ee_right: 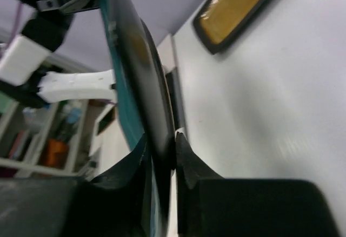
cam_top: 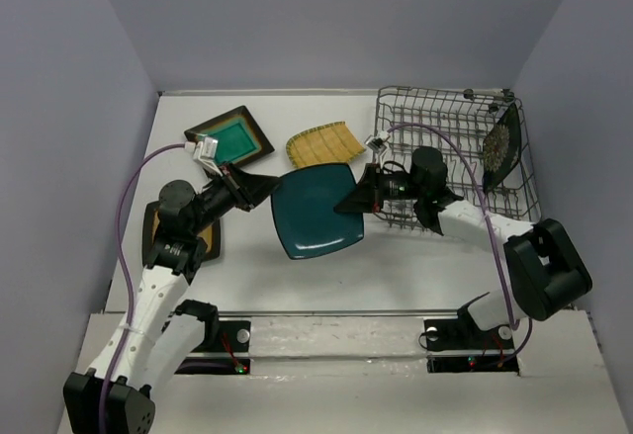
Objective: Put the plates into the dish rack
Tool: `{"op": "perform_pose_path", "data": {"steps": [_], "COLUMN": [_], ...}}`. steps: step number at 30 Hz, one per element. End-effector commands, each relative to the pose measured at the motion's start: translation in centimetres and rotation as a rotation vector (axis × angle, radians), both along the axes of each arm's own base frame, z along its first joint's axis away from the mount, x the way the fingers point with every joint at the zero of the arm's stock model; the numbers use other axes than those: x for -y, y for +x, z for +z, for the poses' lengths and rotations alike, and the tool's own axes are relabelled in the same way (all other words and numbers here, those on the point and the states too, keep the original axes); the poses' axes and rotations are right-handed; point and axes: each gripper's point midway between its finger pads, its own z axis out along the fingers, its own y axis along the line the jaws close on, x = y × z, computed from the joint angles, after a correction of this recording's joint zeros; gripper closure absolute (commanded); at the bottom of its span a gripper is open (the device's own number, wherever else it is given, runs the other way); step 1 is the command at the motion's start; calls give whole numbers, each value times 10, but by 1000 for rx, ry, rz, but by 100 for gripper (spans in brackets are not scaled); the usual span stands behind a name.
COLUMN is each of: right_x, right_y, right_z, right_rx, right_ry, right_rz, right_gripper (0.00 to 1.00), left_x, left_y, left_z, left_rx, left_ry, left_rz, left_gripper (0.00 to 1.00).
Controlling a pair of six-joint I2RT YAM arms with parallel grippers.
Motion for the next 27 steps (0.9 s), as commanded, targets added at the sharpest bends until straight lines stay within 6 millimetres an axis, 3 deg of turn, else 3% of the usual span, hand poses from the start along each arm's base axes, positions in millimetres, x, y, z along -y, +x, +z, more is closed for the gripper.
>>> {"op": "perform_pose_path", "data": {"steps": [1, 2, 3, 5, 6, 7, 8, 9, 10, 11, 13, 17, 21, 22, 23, 24, 27], "right_x": [-4, -3, -3, -1, 0, 2, 5, 10, 14, 25, 41, 97, 163, 178, 193, 203, 236], "right_y": [-22, -21, -20, -11, -6, 1, 6, 17, 21, 36, 47, 81, 109, 107, 115, 110, 117], "right_z": [52, 56, 56, 76, 82, 73, 78, 101, 96, 102, 112, 126, 140, 131, 145, 141, 155], "right_rx": [104, 111, 86, 158, 185, 174, 186, 242, 245, 255, 245, 270, 308, 267, 296, 266, 277], "right_ry": [168, 172, 157, 150, 133, 66, 47, 51, 1, -21, -70, -183, -403, -485, -540, -603, -710], "right_rz": [110, 98, 81, 3, -35, -77, -118, -209, -243, -330, -407, -633, -901, -938, -1014, -1032, -1185], "right_gripper": [93, 93, 93, 93, 93, 93, 93, 93, 93, 93, 93, 93, 93, 93, 93, 93, 93], "left_x": [3, 3, 1, -2, -5, -8, -11, -13, -18, -21, -31, -45, -42, -42, -39, -40, -31], "left_y": [-15, -14, -11, -7, -7, -2, -2, -2, -2, -2, 0, -6, -15, -16, -18, -17, -22], "left_z": [70, 71, 64, 60, 69, 55, 54, 61, 52, 57, 45, 43, 22, 18, 9, 4, -13], "left_rx": [178, 177, 161, 157, 181, 154, 156, 176, 167, 188, 156, 203, 206, 204, 190, 182, 156], "left_ry": [-101, -93, -62, -14, 10, 83, 117, 144, 197, 216, 271, 335, 359, 363, 367, 374, 375], "left_rz": [-45, -37, -21, 4, 18, 39, 50, 58, 77, 93, 141, 198, 157, 156, 144, 160, 136], "left_gripper": [94, 92, 78, 57, 39, 32, 19, 1, 1, 1, 1, 1, 1, 1, 1, 1, 1]}}
